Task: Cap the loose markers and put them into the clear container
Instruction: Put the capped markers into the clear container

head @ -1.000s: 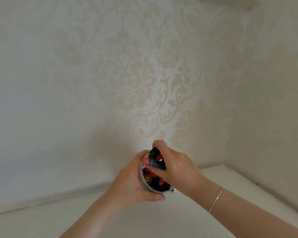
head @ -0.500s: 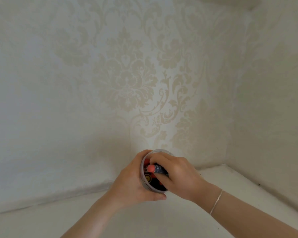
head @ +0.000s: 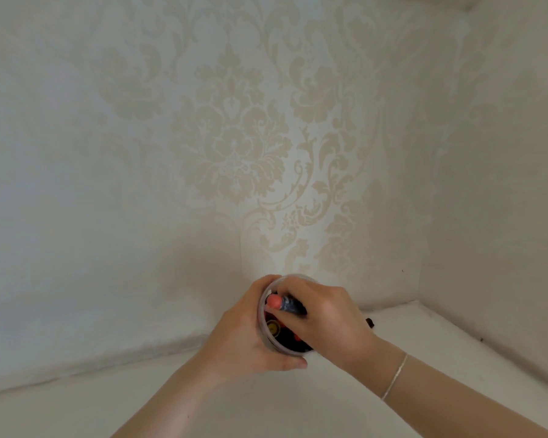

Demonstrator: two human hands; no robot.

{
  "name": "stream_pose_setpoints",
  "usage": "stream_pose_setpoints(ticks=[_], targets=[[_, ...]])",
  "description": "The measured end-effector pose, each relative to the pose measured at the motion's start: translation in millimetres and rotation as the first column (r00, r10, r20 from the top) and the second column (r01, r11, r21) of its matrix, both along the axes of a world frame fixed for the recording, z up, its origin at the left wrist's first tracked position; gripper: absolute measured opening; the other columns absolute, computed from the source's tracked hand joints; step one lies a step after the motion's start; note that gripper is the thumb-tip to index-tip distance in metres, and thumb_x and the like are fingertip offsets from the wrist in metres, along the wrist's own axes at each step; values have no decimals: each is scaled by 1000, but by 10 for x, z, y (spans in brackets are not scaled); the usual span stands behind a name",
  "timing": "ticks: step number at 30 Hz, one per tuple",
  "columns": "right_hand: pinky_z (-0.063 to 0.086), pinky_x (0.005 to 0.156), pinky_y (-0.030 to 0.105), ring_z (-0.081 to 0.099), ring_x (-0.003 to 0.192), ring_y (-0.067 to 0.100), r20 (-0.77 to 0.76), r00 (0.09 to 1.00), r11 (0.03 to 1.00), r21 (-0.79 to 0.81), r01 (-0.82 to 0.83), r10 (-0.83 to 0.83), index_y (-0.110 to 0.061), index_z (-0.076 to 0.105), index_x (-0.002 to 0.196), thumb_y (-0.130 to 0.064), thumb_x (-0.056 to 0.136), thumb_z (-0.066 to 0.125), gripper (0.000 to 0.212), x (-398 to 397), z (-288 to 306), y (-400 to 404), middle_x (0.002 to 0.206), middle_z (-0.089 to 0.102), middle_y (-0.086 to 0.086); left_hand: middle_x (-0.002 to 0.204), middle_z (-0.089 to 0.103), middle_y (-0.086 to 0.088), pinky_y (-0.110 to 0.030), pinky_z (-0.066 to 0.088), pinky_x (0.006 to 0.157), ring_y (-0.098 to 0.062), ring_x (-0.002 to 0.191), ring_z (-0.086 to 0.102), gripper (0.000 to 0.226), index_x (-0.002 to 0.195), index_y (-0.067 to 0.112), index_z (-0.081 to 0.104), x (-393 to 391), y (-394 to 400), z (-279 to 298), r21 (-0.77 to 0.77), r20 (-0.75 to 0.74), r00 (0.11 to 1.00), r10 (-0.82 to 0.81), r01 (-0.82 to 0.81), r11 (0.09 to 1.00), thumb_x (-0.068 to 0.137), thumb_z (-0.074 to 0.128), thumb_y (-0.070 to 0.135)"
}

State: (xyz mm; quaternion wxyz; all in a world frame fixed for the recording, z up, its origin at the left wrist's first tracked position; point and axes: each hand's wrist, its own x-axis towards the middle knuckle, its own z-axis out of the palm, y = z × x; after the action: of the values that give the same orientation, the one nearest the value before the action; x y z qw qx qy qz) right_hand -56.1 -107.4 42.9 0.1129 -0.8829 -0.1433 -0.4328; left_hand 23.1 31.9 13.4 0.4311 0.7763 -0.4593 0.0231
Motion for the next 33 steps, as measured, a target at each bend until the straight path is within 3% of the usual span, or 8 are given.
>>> stream_pose_setpoints(ticks=[6, 11, 16, 22, 24, 27, 30, 33], targets=[[49, 47, 34, 58, 62, 12, -218, 974, 988, -151, 35, -68, -23, 70, 75, -35, 80, 53, 21, 13, -1, -4, 92, 61, -12, 116, 55, 36, -16, 50, 85, 10, 103, 59, 106, 120, 65, 25, 19, -3, -19, -4, -20, 1000, 5, -6, 1000, 43, 93, 40], [48, 63, 44, 50, 57, 17, -384, 919, 910, 406, 80, 90, -13, 55, 81, -26, 90, 53, 16, -83, 469, -39, 70, 59, 6, 124, 47, 38, -6, 40, 92, 19, 115, 46, 111, 129, 58, 24, 33, 12, -32, 7, 0, 1000, 11, -11, 1000, 40, 91, 52], [30, 52, 24, 35, 56, 12, -748, 664, 924, 252, 288, -2, -19, 31, 93, -14, 91, 46, 16, -197, 852, -249, 71, 39, -1, 128, 44, 36, -12, 42, 96, 18, 118, 43, 113, 133, 52, 26, 41, 11, -37, 18, 4, 1000, 24, -24, 1000, 38, 89, 58], [50, 69, 31, 69, 69, 17, -827, 518, 909, 363, 202, 216, -14, 64, 100, -4, 84, 60, 19, -399, 1034, -378, 95, 70, 15, 124, 46, 37, -11, 44, 93, 18, 113, 47, 110, 129, 56, 26, 22, 3, -29, 19, 18, 999, 40, -41, 999, 40, 90, 54], [52, 58, 23, 70, 66, 17, -829, 541, 935, 292, 203, 142, -13, 68, 96, -8, 83, 64, 15, -412, 1011, -326, 92, 73, 11, 124, 46, 37, -14, 45, 94, 17, 114, 48, 111, 130, 55, 26, 16, 0, -28, 14, 19, 999, 45, -45, 999, 39, 89, 54], [45, 47, 17, 61, 52, 9, -695, 698, 959, 44, 281, -173, -17, 68, 92, -13, 83, 62, 11, -304, 914, -193, 92, 71, 1, 126, 47, 35, -19, 48, 95, 13, 114, 50, 110, 131, 54, 28, 3, 0, -10, 3, 12, 1000, 24, -24, 1000, 41, 91, 48], [51, 66, 23, 57, 75, 12, -557, 785, 954, -48, 295, -271, -19, 70, 99, -15, 87, 57, 17, -185, 751, -33, 97, 52, -5, 124, 46, 38, -13, 46, 93, 15, 113, 50, 108, 128, 57, 27, -16, -7, 8, 5, 16, 1000, 13, -13, 1000, 43, 92, 45], [53, 80, 32, 57, 91, 20, -553, 809, 975, -24, 221, -197, -17, 67, 108, -19, 90, 51, 24, -120, 588, 64, 101, 41, -2, 121, 47, 41, -11, 44, 92, 17, 112, 49, 107, 126, 61, 24, -4, 3, 5, 15, 5, 1000, 16, -16, 1000, 43, 92, 49]])
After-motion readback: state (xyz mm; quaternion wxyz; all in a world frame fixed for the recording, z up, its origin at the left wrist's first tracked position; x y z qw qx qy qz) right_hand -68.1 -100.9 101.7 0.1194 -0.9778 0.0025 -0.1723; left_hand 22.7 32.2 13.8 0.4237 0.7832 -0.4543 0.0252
